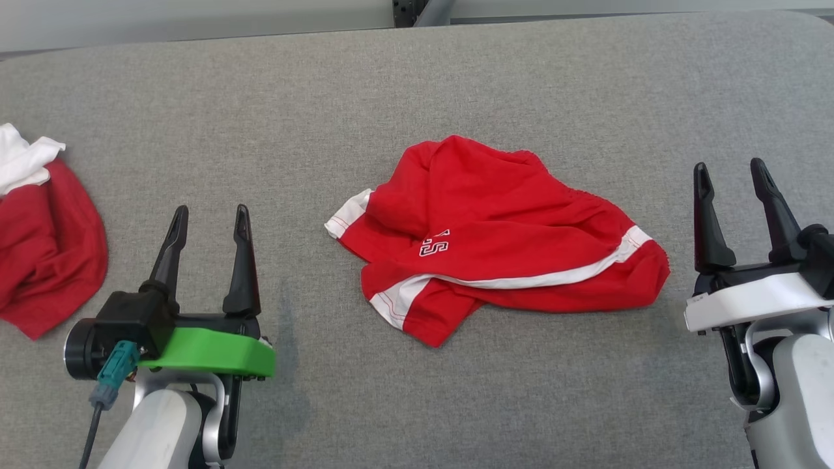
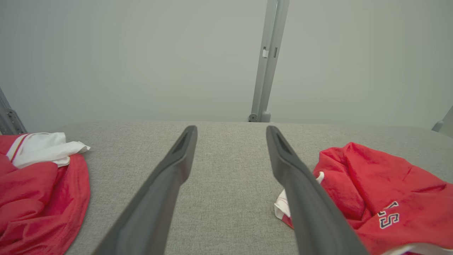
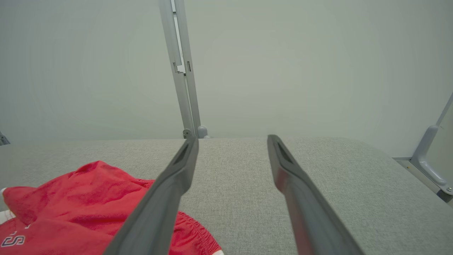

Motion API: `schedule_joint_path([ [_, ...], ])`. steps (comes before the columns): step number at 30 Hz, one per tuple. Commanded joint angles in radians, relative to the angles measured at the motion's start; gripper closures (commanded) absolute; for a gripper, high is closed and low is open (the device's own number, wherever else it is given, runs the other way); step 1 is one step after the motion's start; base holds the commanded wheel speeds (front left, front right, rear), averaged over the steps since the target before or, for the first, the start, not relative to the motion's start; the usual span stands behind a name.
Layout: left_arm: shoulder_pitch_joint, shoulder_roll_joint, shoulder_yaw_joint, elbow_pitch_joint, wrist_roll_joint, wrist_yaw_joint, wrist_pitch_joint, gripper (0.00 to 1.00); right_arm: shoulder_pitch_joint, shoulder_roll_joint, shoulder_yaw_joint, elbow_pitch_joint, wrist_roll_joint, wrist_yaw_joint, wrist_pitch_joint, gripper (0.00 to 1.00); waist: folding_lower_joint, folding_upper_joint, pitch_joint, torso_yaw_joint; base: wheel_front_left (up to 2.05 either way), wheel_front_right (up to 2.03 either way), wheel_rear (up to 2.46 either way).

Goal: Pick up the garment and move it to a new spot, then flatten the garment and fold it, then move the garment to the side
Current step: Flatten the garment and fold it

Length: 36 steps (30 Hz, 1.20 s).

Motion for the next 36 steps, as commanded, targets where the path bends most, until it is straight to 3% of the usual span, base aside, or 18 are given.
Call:
schedule_joint_path([
  [1, 0.015, 0.0, 0.0, -0.001, -0.009, 0.006, -0.002, 0.0, 0.017, 0.004, 0.001, -0.014, -0.008, -0.001, 0.009, 0.0, 0.0, 0.0, -0.012, -0.001, 0.0, 0.0, 0.0],
  [14, 0.024, 0.008, -0.033, -0.012, -0.009, -0.009, 0.025, 0.0, 0.053, 0.023, -0.005, -0.05, 0.0, -0.001, 0.042, 0.0, 0.0, 0.0, -0.023, 0.002, 0.0, 0.0, 0.0],
  [27, 0.019, -0.031, -0.215, 0.042, -0.106, -0.145, 0.3, 0.0, 0.029, 0.034, 0.022, -0.039, 0.016, -0.001, 0.043, 0.0, 0.0, 0.0, 0.027, -0.028, 0.0, 0.0, 0.0],
  [36, -0.017, -0.064, -0.225, 0.161, -0.149, -0.177, 0.324, 0.0, 0.018, 0.034, 0.028, -0.017, 0.022, -0.001, 0.032, 0.0, 0.0, 0.0, 0.067, -0.068, 0.0, 0.0, 0.0],
])
